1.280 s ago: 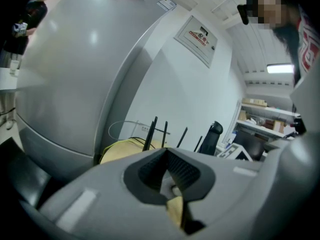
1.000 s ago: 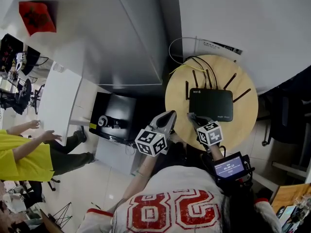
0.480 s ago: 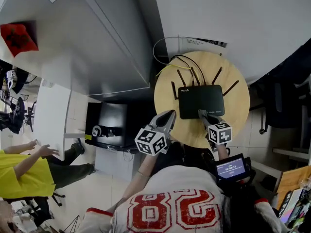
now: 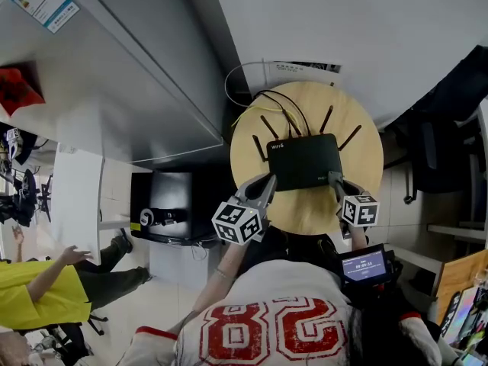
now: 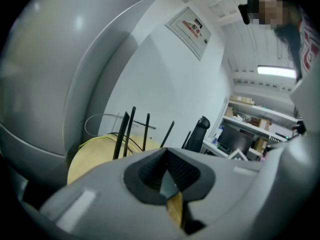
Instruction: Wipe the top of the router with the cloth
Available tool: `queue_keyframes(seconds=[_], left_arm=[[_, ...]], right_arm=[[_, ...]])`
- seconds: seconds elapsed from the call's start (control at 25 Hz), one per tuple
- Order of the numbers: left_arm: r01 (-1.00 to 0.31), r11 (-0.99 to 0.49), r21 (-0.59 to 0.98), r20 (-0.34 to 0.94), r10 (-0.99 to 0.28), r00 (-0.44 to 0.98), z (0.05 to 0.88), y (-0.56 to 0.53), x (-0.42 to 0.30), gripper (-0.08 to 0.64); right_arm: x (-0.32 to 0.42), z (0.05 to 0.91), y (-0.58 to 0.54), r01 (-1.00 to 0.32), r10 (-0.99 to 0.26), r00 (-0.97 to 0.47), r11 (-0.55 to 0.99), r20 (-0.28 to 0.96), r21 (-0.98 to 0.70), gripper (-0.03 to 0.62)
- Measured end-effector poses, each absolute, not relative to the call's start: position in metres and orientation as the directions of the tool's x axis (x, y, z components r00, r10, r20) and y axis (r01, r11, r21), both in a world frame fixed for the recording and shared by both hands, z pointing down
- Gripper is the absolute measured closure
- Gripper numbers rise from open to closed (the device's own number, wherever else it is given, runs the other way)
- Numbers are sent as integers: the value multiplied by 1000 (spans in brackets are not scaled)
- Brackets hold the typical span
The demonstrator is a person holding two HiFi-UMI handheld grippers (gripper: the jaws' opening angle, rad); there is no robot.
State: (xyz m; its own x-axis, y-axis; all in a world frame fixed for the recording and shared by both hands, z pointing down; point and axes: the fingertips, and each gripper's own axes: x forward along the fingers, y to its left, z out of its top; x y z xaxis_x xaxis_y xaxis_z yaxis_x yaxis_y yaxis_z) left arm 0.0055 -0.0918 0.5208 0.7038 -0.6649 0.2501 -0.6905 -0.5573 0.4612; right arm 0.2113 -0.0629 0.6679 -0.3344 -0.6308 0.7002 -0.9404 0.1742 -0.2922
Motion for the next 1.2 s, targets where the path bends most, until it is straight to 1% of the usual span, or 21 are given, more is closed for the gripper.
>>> queue_keyframes(seconds=[0.24,0.36,0.48,0.64,0.76,1.2], left_arm=[[-700,-546,461,259,-671,695,522,-96,10,555],[-706,-538,461,264,-677,687,524,-97,12,555],[-718,-523,460,268,-689,674,525,-98,11,555],[-743,-490,456,275,-716,641,525,-99,5,555],[-764,-460,452,280,-740,611,525,-100,-3,555],[-807,-393,440,301,-782,545,527,-99,-19,555]], right_arm=[[228,655,-72,-930,-649,-350,155,676,-333,554],[244,652,-87,-938,-669,-334,164,664,-306,554],[255,656,-103,-942,-658,-336,238,674,-238,554],[258,668,-119,-916,-611,-362,372,704,-148,554],[259,678,-130,-899,-581,-364,423,728,-112,554],[261,690,-148,-894,-563,-380,426,734,-136,554]])
